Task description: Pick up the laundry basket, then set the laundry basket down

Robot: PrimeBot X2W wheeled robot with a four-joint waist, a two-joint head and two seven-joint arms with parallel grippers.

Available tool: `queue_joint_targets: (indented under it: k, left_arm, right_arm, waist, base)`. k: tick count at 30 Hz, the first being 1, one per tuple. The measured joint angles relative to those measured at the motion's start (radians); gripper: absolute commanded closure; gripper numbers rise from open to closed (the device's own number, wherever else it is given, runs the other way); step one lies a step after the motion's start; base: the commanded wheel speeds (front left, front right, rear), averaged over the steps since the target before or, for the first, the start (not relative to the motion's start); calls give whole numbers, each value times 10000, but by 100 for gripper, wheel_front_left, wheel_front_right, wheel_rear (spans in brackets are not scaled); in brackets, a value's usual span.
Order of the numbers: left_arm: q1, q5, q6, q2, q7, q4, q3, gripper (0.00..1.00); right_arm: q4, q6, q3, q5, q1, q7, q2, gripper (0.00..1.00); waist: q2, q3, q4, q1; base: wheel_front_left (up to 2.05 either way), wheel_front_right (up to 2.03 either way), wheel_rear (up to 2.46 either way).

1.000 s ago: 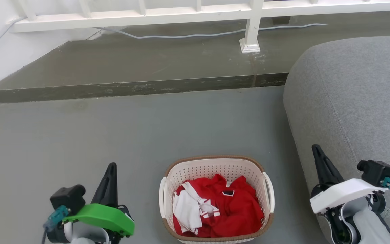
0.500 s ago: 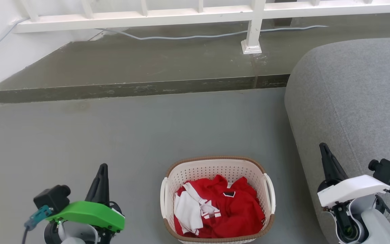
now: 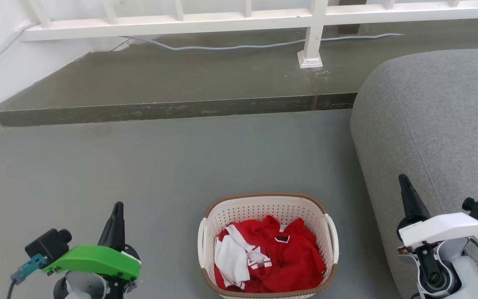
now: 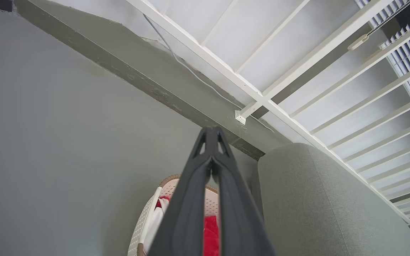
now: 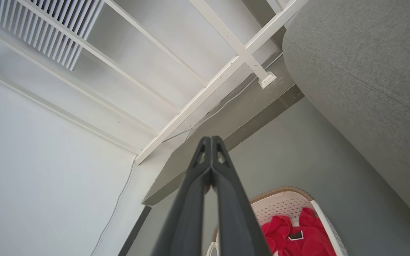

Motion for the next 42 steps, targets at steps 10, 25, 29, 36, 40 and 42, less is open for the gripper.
queue_joint_targets:
  k: [10,25,29,36,40,42]
  left_arm:
    - [0,-1204,-92,44,284,13,282,100]
    - [-2,-3074,-265,86,794,52,711,100]
    - [-3,-3591,-341,105,895,67,817,100]
    - [-7,-4335,-431,125,1080,100,1014,100]
    - [-11,-4855,-441,138,1237,121,1118,100]
    - [-12,-5020,-470,148,1269,136,1187,100]
  right_arm:
    - [-50,0,-311,1116,-4,349,67,100]
    - [-107,2,-811,2878,-31,861,157,100]
    - [-142,2,-928,3331,-36,982,190,100]
    - [-182,2,-1149,4084,-41,1200,251,100]
    - [-211,2,-1266,4529,-46,1333,280,100]
    - [-222,2,-1327,4734,-49,1402,311,100]
  waist:
    - [0,-38,43,0]
    - [0,-99,112,0]
    - [0,-114,129,0]
    - [0,-141,159,0]
    - [0,-156,177,0]
    - [0,-164,186,0]
  base:
    - [0,0,0]
    - [0,0,0]
    - [0,0,0]
    - [0,0,0]
    - [0,0,0]
    - [0,0,0]
